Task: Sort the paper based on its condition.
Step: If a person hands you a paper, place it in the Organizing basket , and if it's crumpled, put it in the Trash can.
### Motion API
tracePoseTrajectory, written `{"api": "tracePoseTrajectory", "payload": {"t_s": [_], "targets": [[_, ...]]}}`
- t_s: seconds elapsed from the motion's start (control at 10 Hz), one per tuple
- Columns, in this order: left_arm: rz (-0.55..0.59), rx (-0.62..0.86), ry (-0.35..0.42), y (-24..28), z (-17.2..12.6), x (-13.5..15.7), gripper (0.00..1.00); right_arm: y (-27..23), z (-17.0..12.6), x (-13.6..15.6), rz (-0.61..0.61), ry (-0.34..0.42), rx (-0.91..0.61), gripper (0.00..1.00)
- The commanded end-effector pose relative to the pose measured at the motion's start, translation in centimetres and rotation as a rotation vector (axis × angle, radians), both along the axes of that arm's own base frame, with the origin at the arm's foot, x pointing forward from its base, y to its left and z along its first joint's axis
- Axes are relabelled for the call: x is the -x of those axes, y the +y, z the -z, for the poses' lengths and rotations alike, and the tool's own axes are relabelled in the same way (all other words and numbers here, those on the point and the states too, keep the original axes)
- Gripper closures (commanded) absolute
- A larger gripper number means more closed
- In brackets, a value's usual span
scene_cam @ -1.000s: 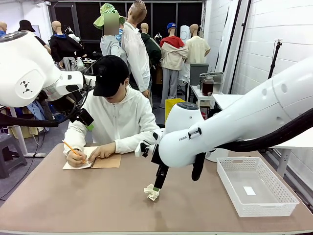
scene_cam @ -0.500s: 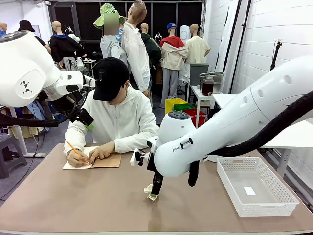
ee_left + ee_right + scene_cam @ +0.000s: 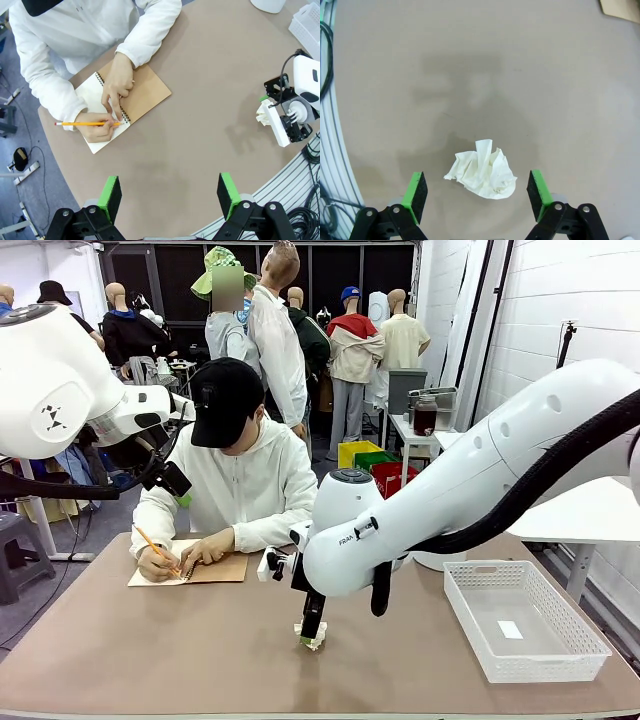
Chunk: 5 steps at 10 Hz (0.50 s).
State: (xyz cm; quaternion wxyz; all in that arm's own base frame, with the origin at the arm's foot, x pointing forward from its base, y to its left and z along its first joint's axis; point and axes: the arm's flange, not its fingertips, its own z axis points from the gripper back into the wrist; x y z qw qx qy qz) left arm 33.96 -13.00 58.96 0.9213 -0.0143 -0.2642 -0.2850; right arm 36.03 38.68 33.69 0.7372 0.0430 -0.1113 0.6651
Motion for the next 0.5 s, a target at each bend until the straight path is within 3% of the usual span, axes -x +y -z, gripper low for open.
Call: {"api": "tracePoseTrajectory", "payload": {"t_s": [0.0, 0.4], "targets": [[0.002, 0.000, -0.002, 0.2, -0.1, 0.0, 0.00, 0.0, 0.2, -0.9, -0.038, 0.009, 0.030, 0.00], [0.002, 0.000, -0.002, 0.2, -0.1, 0.0, 0.00, 0.1, 1.3, -1.5, -0.046, 0.037, 0.054, 0.00]]}}
